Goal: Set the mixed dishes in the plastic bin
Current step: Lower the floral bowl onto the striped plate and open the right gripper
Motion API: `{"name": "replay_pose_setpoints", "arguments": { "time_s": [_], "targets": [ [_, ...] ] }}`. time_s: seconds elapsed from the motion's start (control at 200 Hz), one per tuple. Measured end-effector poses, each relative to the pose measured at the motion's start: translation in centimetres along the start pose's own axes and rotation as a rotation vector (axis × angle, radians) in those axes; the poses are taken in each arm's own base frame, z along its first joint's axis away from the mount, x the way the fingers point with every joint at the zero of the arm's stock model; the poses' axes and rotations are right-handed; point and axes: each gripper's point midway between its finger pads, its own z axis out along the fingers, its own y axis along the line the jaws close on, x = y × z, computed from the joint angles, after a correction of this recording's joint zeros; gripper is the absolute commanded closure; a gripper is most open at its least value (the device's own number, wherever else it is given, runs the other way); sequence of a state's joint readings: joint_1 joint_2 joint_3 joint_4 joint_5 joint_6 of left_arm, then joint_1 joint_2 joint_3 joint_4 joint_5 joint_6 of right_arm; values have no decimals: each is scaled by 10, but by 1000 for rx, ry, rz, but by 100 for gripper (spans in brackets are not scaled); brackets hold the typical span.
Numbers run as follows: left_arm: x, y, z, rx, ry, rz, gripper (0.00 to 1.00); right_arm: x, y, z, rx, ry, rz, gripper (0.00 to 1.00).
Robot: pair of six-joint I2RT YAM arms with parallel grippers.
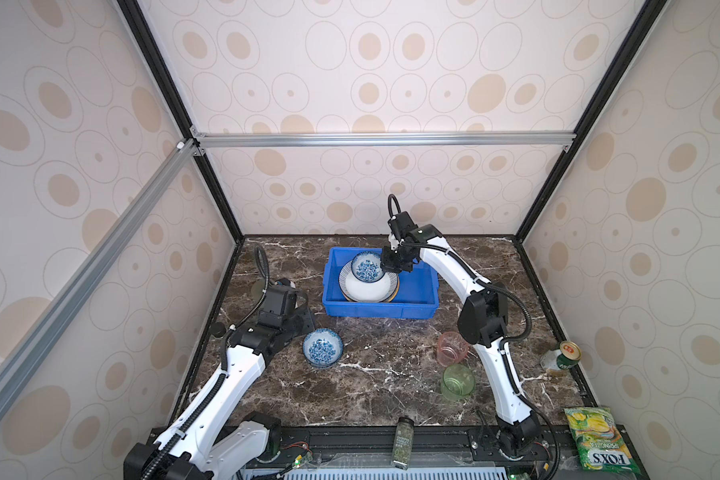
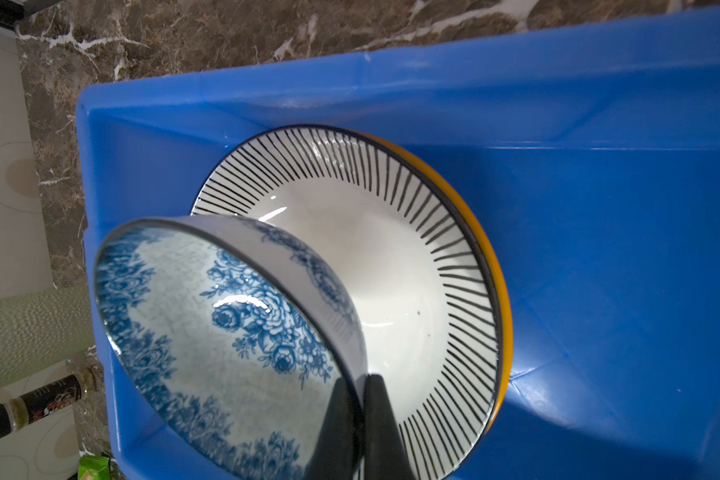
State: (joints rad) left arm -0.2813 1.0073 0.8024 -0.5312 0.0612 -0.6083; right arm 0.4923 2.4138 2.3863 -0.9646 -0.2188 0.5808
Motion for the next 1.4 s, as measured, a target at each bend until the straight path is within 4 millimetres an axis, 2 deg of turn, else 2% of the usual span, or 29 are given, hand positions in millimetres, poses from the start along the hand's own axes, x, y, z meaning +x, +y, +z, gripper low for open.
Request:
{"name": "replay_pose_setpoints", "arguments": {
  "time_s": [0.315, 0.505, 0.595, 1.026, 1.171, 1.231, 1.396],
  "targets": [
    [0, 0, 1, -2, 3, 0, 62, 9, -7, 21, 3, 49, 36, 100],
    [0, 0, 1, -2, 2, 0, 62, 10, -5, 22, -8, 56, 48, 100],
    [0, 0, 1, -1, 2, 0, 62, 10, -5, 22, -13, 58, 53, 97],
    [3, 0, 4, 2, 8, 0, 62, 10, -7, 26, -11, 63, 68, 92],
    [3, 1, 5, 1, 10, 0, 62, 9, -7, 25, -16, 63, 74, 84],
    [4, 1, 5, 1, 9, 0, 62, 9, -5, 25, -24, 61, 76, 77],
    [4, 1, 6, 1, 9, 0, 62, 8, -2, 25, -39, 63, 80, 76]
  ]
}}
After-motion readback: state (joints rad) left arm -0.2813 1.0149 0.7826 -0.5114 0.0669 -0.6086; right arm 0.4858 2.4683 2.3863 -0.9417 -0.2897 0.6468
